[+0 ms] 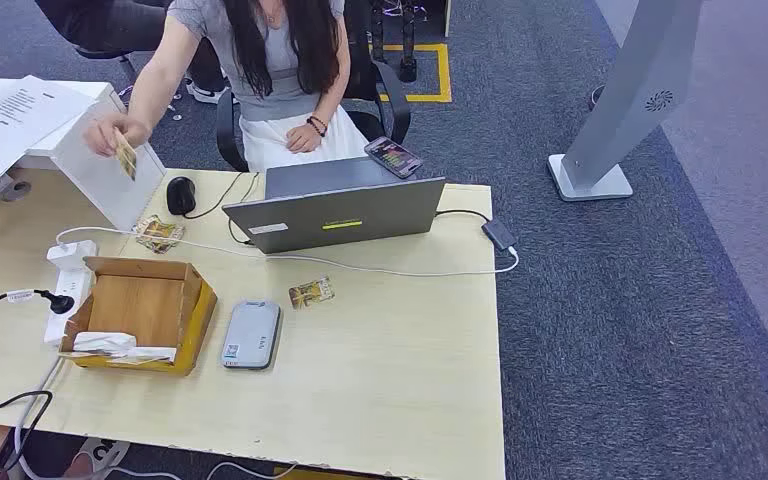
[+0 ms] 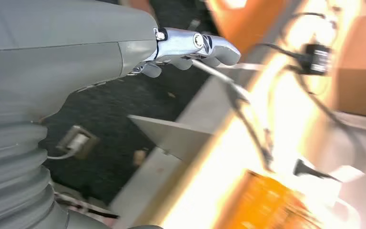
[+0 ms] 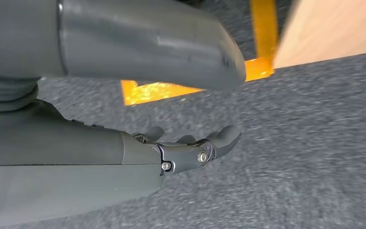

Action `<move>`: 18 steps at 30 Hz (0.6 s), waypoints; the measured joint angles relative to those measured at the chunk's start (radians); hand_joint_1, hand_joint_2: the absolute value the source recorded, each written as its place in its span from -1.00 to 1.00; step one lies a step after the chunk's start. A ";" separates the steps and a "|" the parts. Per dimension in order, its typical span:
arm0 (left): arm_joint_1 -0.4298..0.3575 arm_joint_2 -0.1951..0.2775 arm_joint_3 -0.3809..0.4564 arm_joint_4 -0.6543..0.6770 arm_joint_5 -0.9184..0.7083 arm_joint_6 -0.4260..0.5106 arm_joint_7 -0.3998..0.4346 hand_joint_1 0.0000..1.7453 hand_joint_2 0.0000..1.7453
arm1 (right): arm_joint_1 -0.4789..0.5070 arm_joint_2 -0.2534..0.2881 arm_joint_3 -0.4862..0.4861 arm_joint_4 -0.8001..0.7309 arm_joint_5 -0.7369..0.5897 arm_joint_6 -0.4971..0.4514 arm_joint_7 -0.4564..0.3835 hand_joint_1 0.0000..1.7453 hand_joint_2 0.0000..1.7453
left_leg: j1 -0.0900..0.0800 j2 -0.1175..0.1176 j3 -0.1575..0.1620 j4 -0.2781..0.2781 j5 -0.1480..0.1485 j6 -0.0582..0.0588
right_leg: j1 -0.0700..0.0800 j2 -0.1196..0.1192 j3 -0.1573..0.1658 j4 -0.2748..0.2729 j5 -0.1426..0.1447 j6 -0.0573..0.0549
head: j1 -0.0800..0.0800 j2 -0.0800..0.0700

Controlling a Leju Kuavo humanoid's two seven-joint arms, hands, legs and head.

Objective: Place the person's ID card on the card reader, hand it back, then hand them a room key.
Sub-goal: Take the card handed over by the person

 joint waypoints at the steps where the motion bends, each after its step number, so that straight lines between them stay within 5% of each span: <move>1: 0.002 -0.001 -0.003 -0.014 0.004 -0.003 -0.002 -1.00 1.00 | 0.000 0.000 0.001 0.001 0.004 -0.002 0.006 -1.00 -1.00 | 0.000 0.000 0.000 0.000 0.000 0.000 | 0.000 0.000 0.000 0.000 0.000 0.000 | 0.000 0.000; 12: 0.019 -0.024 -0.088 -0.383 0.020 -0.034 -0.021 -1.00 1.00 | -0.001 0.000 0.042 0.016 0.129 -0.040 0.121 -1.00 -1.00 | 0.000 0.000 0.001 0.000 0.000 0.000 | 0.000 0.000 0.001 0.000 0.000 0.000 | 0.000 0.000; 18: -0.002 -0.017 -0.147 -0.531 -0.073 0.029 -0.023 -1.00 1.00 | -0.002 0.000 0.075 0.024 0.198 -0.051 0.171 -1.00 -1.00 | 0.000 0.000 0.001 0.001 0.000 0.000 | 0.000 0.000 0.001 0.000 0.000 0.000 | 0.000 0.000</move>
